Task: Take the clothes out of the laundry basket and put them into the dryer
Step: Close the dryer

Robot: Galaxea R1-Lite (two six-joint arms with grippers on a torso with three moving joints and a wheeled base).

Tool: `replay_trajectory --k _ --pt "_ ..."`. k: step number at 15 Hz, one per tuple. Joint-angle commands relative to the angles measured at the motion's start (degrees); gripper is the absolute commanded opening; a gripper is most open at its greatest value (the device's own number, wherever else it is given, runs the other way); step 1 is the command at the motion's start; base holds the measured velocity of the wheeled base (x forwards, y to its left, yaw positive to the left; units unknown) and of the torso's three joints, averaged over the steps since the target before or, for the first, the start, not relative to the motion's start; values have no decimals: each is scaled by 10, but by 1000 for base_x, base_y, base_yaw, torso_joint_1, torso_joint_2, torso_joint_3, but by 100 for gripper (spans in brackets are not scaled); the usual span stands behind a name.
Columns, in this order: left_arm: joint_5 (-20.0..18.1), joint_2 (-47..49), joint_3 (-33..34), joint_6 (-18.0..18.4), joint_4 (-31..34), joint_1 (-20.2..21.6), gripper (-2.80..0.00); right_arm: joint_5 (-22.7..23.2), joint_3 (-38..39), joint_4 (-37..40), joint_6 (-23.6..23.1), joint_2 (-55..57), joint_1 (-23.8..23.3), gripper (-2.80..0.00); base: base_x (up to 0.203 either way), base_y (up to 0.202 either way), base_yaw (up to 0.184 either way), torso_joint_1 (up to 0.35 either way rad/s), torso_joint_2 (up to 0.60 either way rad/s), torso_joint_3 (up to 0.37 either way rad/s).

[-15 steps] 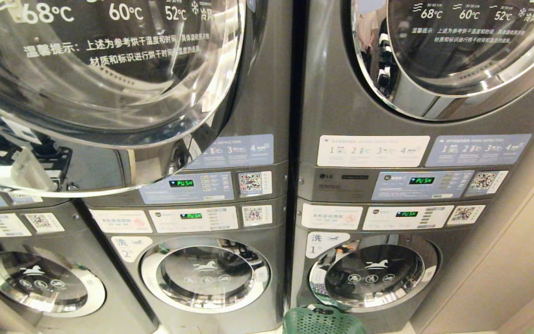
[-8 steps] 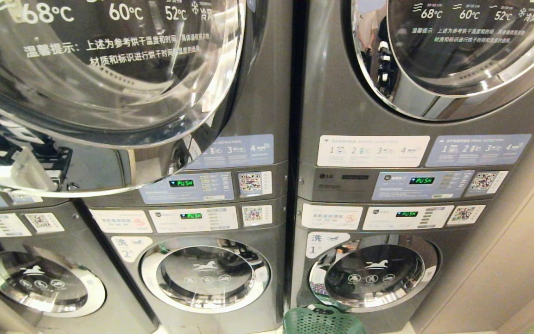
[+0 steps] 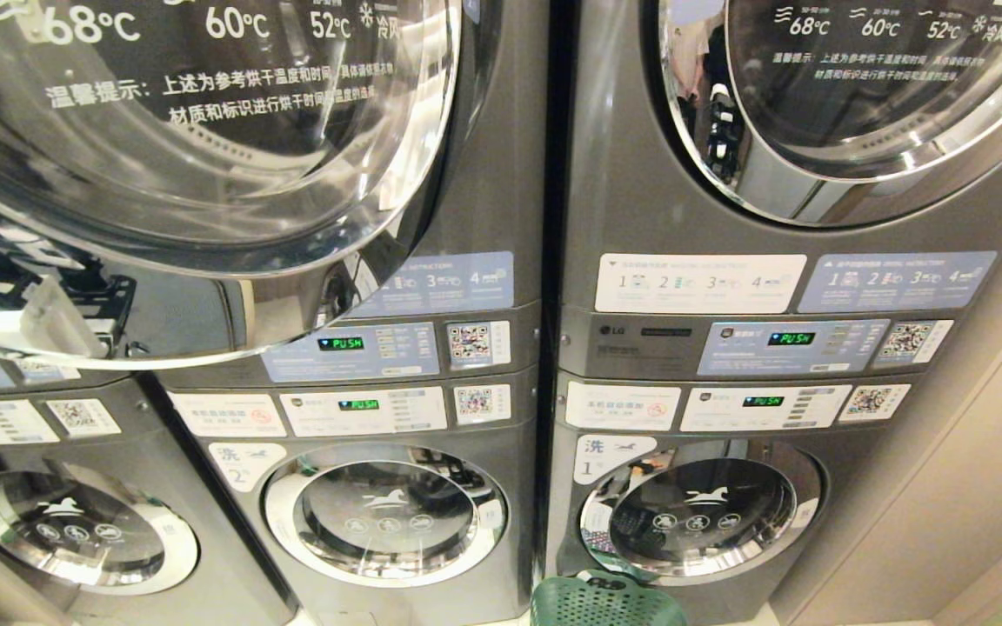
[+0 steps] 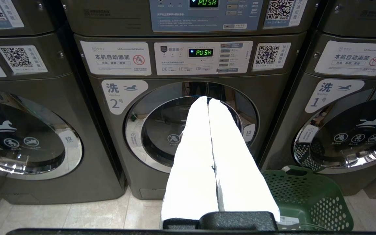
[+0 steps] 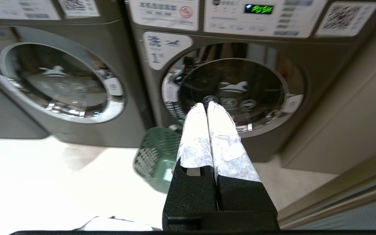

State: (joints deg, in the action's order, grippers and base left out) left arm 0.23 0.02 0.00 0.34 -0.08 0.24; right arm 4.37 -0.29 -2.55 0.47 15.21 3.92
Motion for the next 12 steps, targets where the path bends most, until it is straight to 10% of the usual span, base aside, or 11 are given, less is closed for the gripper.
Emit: replay_trajectory --k 1,12 --pt "0 0 0 0 0 0 -280 -6 1 0 19 20 34 -280 0 0 0 0 0 0" --pt "0 0 0 0 -1 0 -280 -10 3 -2 22 -5 -23 -280 0 0 0 0 0 0"
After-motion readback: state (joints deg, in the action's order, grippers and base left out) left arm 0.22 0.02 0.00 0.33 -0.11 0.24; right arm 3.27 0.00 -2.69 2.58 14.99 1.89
